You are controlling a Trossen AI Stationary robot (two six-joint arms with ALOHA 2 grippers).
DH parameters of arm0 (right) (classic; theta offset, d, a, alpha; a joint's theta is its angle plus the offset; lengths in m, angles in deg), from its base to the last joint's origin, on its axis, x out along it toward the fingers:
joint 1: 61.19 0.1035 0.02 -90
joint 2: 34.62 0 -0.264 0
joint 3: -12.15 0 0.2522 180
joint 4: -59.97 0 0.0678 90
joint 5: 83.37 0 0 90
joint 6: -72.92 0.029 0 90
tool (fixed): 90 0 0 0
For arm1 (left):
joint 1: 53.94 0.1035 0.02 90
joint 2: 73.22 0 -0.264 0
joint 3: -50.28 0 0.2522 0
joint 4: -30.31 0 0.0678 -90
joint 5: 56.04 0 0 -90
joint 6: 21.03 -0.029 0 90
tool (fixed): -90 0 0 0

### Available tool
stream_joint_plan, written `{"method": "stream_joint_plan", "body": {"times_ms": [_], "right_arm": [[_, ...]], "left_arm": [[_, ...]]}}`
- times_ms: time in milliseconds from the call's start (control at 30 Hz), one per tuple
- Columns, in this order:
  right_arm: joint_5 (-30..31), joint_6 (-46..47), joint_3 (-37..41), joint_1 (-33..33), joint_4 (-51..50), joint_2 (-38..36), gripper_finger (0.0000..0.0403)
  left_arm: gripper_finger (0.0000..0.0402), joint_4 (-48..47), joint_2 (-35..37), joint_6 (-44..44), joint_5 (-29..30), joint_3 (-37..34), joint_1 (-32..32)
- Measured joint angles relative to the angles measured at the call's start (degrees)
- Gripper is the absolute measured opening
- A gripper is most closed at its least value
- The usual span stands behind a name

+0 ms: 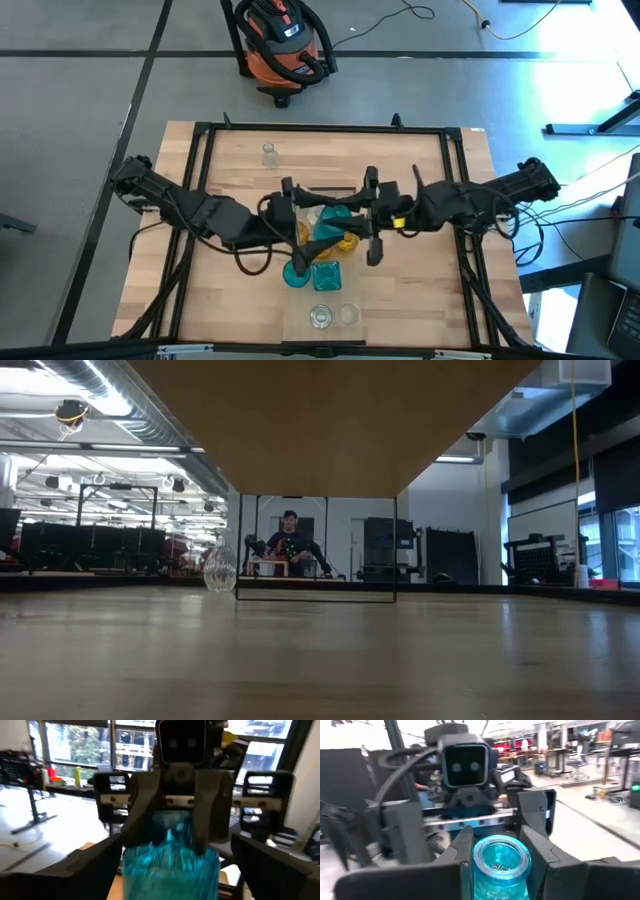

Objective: Sort vases onto shelf
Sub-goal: Put the blue vase on the shelf aligned with the other blue vases

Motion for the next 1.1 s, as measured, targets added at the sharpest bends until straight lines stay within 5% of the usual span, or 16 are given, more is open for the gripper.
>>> {"method": "stream_joint_plan", "body": {"times_ms": [333,567,800,1100], "right_arm": [[8.03,0.30,-0.05,4.93,-3.91,-2.35,0.0080],[26.43,8.13,0.60,17.24,-16.01,-3.72,0.0080],[45.13,20.54,10.68,25.54,-14.63,-3.48,0.0080],[50.14,24.59,18.71,26.69,-4.96,2.01,0.0080]], "left_arm": [[0.0361,-0.50,3.94,0.43,2.03,-0.11,-2.00],[0.0362,-4.98,10.30,1.18,8.13,-0.11,-6.17],[0.0362,-8.26,12.88,2.42,11.87,-0.11,-8.86],[0.0359,-12.57,12.70,5.51,13.27,-0.20,-11.28]]}}
